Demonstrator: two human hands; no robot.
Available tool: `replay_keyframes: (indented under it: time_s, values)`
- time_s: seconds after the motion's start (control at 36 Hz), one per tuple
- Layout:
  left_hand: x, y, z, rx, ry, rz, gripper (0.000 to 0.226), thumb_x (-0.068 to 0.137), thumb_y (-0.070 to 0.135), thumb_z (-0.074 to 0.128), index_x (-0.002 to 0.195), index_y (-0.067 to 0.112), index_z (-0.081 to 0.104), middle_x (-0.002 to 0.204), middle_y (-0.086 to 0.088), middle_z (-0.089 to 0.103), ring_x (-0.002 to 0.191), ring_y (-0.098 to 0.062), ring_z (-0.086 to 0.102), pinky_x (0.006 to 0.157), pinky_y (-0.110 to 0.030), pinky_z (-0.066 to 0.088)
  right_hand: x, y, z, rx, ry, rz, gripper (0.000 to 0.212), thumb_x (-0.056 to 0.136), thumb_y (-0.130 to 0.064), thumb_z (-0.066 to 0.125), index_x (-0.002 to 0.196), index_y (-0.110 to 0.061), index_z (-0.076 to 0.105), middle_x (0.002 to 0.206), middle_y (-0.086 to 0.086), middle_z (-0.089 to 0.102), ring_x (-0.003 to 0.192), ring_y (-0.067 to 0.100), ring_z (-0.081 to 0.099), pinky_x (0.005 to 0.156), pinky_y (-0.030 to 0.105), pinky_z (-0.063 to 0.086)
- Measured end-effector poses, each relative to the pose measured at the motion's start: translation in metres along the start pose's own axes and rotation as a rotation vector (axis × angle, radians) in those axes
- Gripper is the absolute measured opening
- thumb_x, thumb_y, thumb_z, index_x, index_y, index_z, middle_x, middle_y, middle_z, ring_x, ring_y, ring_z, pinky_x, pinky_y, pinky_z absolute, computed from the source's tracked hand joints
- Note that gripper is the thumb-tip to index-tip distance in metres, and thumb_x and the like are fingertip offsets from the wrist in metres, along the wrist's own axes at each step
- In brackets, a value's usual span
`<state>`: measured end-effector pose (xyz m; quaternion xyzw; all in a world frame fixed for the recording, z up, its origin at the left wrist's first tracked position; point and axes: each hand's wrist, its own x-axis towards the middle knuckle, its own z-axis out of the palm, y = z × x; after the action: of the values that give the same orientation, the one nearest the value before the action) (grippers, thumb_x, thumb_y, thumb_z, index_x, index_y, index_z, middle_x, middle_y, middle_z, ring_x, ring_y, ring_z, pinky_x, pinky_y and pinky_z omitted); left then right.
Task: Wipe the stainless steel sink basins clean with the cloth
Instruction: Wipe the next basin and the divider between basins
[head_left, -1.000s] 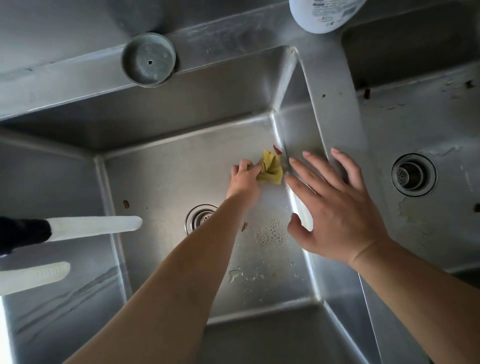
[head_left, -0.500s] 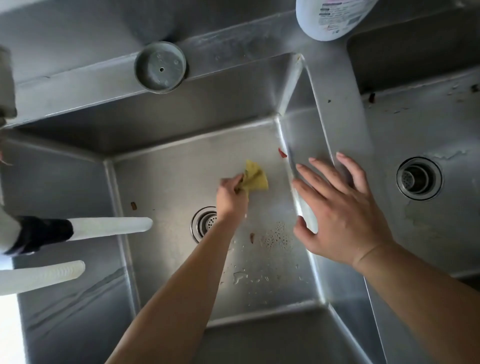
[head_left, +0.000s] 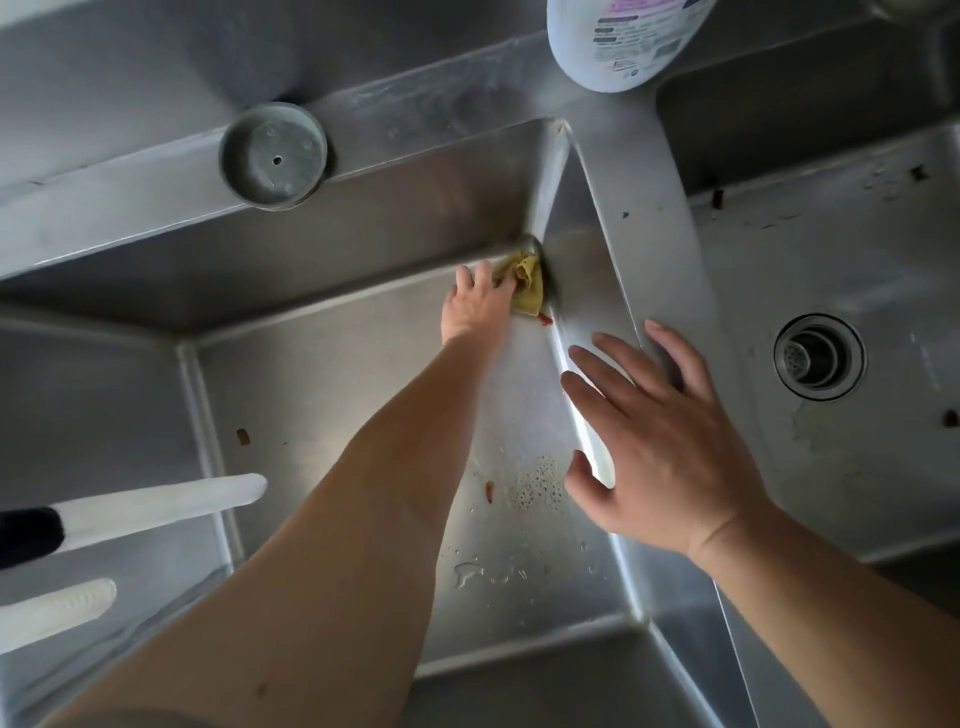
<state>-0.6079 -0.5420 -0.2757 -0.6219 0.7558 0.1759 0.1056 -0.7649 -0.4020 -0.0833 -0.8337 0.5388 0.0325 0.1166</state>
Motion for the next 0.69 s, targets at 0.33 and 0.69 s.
replay_keyframes:
  time_s: [0.33, 0.69]
  values:
    - [-0.026, -0.069, 0.004, 0.196, 0.011, -0.115, 0.072, 0.095, 0.006, 0.042, 0.157, 0.029, 0.012, 0.136, -0.017, 0.033, 0.119, -0.038, 0.04, 0.092, -0.042, 0.047, -0.001, 0.001, 0.002, 0.01, 0.041, -0.01, 0.052, 0.078, -0.039, 0.054, 0.114, -0.005, 0.067, 0.127, 0.008, 0.065, 0.13, 0.027, 0.052, 0.119, 0.053, 0.022]
    - [-0.066, -0.071, 0.015, -0.427, 0.061, -0.624, 0.058, 0.088, -0.007, 0.037, 0.14, 0.019, 0.043, 0.134, -0.015, 0.034, 0.12, -0.036, 0.038, 0.1, -0.045, 0.044, -0.002, 0.0, 0.001, -0.025, 0.056, -0.017, 0.054, 0.077, -0.039, 0.054, 0.119, -0.006, 0.064, 0.135, 0.006, 0.06, 0.136, 0.025, 0.047, 0.12, 0.053, 0.02]
